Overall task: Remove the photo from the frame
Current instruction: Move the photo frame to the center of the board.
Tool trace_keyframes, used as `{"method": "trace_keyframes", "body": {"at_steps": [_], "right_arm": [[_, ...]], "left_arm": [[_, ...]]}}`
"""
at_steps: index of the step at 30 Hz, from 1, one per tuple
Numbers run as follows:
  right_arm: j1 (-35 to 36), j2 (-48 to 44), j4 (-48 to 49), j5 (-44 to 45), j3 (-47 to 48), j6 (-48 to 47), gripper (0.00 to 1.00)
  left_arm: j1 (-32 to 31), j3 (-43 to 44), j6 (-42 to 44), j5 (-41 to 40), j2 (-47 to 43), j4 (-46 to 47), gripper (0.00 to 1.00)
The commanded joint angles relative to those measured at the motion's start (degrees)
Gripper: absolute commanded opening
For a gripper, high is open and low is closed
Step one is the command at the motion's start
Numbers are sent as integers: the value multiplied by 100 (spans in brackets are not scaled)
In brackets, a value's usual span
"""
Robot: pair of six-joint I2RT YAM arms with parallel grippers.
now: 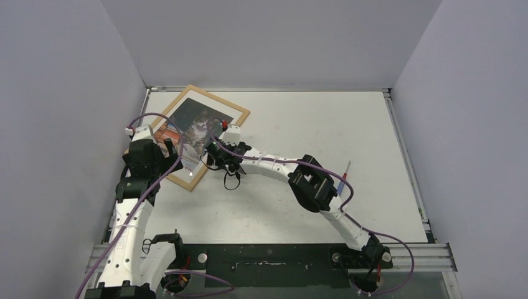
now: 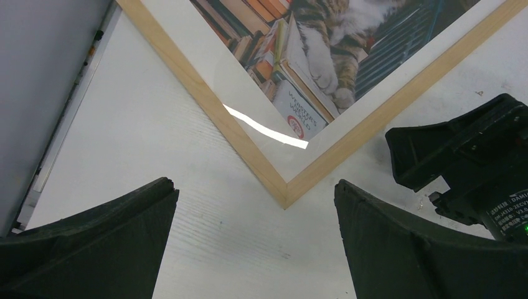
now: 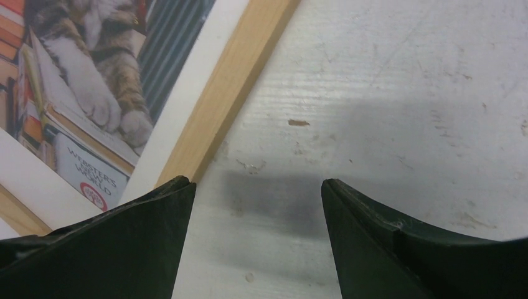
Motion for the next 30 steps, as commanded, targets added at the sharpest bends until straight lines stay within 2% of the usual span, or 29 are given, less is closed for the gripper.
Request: {"method": "trace_keyframes", "body": {"at_steps": [1,4,8,24,30], "right_arm": [[17,388,-295,-46,940,-295,76],[23,664,-236,-208,1253,-463,76],[26,971,-702,-61,1734,-505,76],[-22,1664,-1043,-16,1866,-550,75],[-29,1862,-1557,349,2052,-495,74]], "left_arm": [[44,142,-79,-195,-114,142,97],[47,143,-79,-182,-117,151,97],[62,140,-72,-205,-124,162,97],[81,141,-98,-193,-92,161,97],[82,142,-105,-194,-89,153,97]]}}
